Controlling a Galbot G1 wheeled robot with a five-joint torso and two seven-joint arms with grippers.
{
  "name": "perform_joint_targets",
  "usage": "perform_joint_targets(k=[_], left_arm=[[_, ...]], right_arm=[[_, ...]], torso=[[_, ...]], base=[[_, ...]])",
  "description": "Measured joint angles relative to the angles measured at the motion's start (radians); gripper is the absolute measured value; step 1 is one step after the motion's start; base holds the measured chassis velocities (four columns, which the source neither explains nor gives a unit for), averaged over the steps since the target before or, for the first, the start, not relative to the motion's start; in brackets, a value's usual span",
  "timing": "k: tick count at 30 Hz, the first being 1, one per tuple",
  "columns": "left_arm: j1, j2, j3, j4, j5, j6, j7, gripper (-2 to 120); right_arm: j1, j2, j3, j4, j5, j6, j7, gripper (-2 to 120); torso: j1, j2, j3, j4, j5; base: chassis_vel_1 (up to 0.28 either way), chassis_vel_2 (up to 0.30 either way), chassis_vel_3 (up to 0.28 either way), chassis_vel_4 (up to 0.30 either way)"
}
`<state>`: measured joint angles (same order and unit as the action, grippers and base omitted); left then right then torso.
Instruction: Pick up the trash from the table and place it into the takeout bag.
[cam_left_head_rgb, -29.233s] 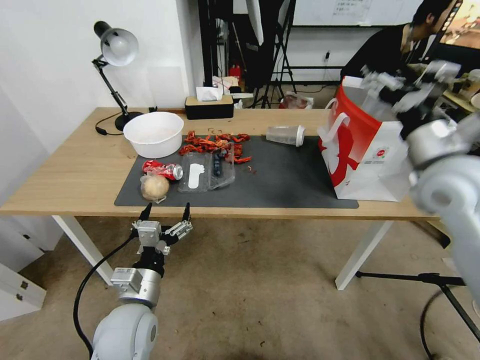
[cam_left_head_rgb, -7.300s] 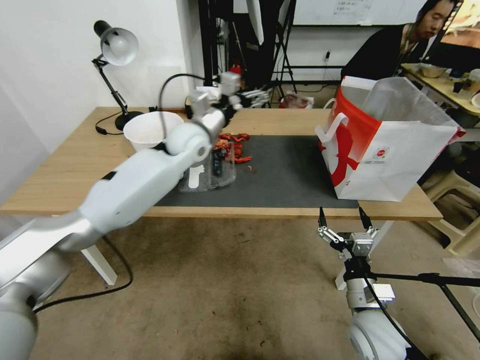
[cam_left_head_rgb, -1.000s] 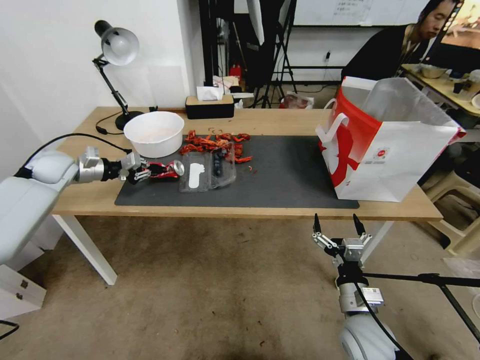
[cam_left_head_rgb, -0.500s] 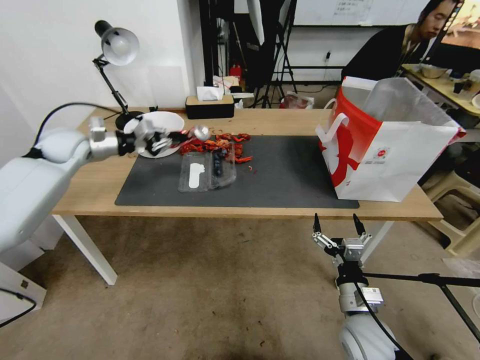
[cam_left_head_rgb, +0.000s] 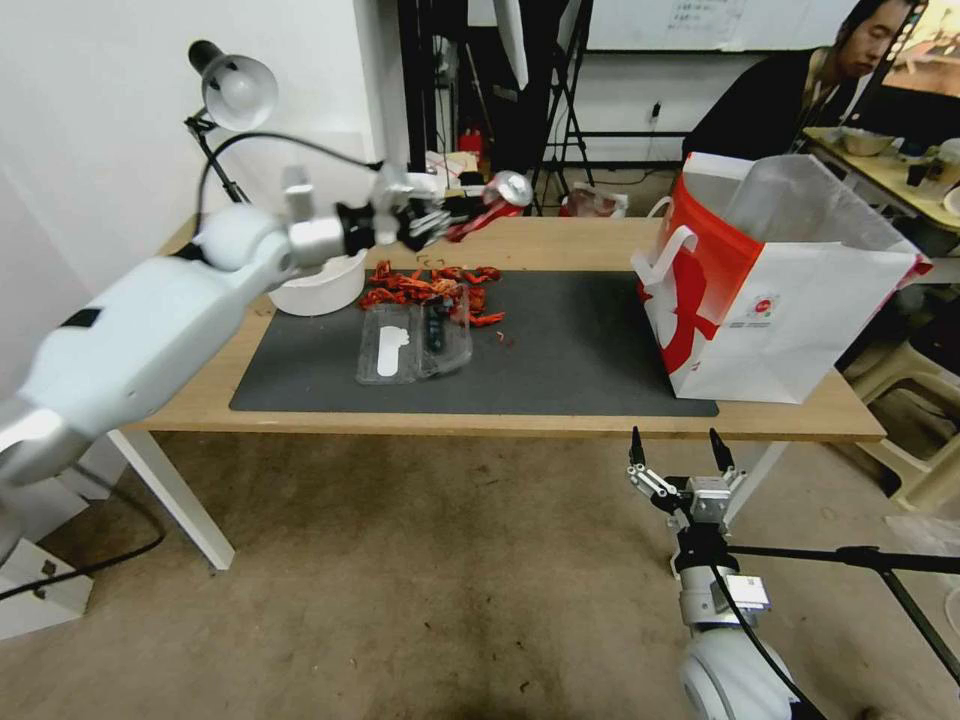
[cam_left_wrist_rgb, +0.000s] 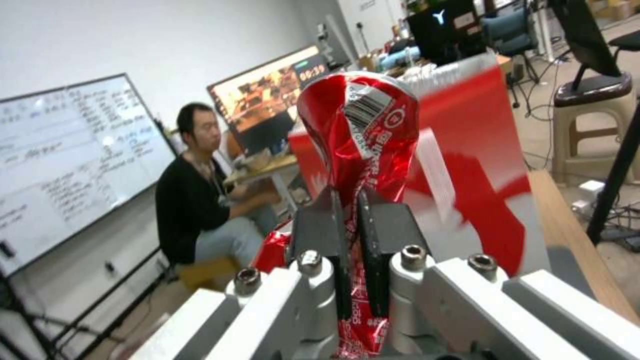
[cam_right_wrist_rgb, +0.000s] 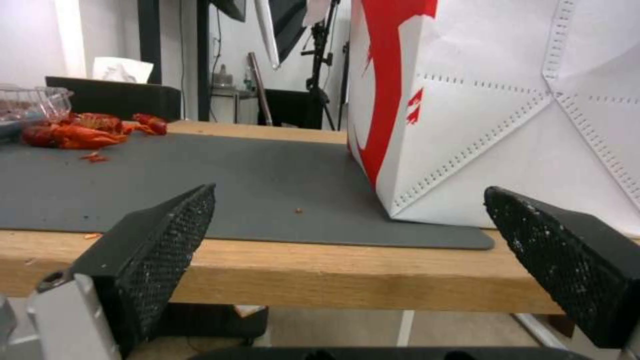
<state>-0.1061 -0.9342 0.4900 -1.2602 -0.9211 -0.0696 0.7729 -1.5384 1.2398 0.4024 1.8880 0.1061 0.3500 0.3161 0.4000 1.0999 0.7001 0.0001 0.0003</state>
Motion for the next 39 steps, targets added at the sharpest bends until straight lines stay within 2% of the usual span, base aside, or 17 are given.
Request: perform_joint_targets(k=[2,3,6,8,10,23,30,34,39], left_arm=[[-0.074,-0.094,0.039,0.064,-0.001,-0.001,-0.006,3],[-0.074,-0.094,0.039,0.064,-0.001,-0.001,-0.006,3],[-0.142,-0.196,0.074,0.116,-0.010,-0.002,-0.026,3],[-0.154,-0.212,0.081,0.122,-0.014,-0.002,-0.031,3],[-0.195,-0.265,0.109,0.144,-0.026,-0.001,-0.046,3],[-0.278,-0.429,0.191,0.211,-0.064,0.009,-0.082,3],[-0.289,-0.571,0.220,0.319,-0.051,0.002,-0.079,3],[-0.281,-0.616,0.232,0.364,-0.036,-0.011,-0.075,3],[-0.267,-0.640,0.250,0.390,-0.023,-0.018,-0.075,3]], right_arm=[[0.000,0.006,0.004,0.000,-0.002,0.002,0.000,100],[0.000,0.006,0.004,0.000,-0.002,0.002,0.000,100],[-0.001,0.012,0.006,-0.001,-0.005,0.004,0.001,100],[-0.001,0.012,0.006,-0.001,-0.006,0.004,0.001,100],[0.000,0.014,0.006,-0.003,-0.006,0.004,0.001,100],[0.007,0.019,0.002,-0.009,-0.007,0.007,0.001,100],[0.005,0.020,0.003,-0.014,-0.005,0.015,0.000,100],[0.006,0.021,0.003,-0.013,-0.005,0.015,0.000,100],[0.009,0.023,0.002,-0.013,-0.005,0.015,0.000,100]], torso=[[0.000,0.000,0.000,0.0002,0.0002],[0.000,0.000,0.000,0.0002,0.0002],[0.000,0.000,0.000,-0.0007,0.0003],[0.000,0.000,0.000,-0.0009,0.0005],[0.000,0.000,0.000,-0.0001,-0.0001],[0.000,0.000,0.000,0.0000,0.0000],[0.000,0.000,0.000,-0.0003,0.0000],[0.000,0.000,0.000,-0.0001,0.0000],[0.000,0.000,0.000,0.0001,-0.0002]], base=[[0.000,0.000,0.000,0.000],[0.000,0.000,0.000,0.000],[0.000,0.000,0.000,0.000],[0.000,0.000,0.000,0.000],[0.000,0.000,0.000,0.000],[0.000,0.000,0.000,0.000],[0.000,0.000,0.000,0.000],[0.000,0.000,0.000,0.000],[0.000,0.000,0.000,0.000]])
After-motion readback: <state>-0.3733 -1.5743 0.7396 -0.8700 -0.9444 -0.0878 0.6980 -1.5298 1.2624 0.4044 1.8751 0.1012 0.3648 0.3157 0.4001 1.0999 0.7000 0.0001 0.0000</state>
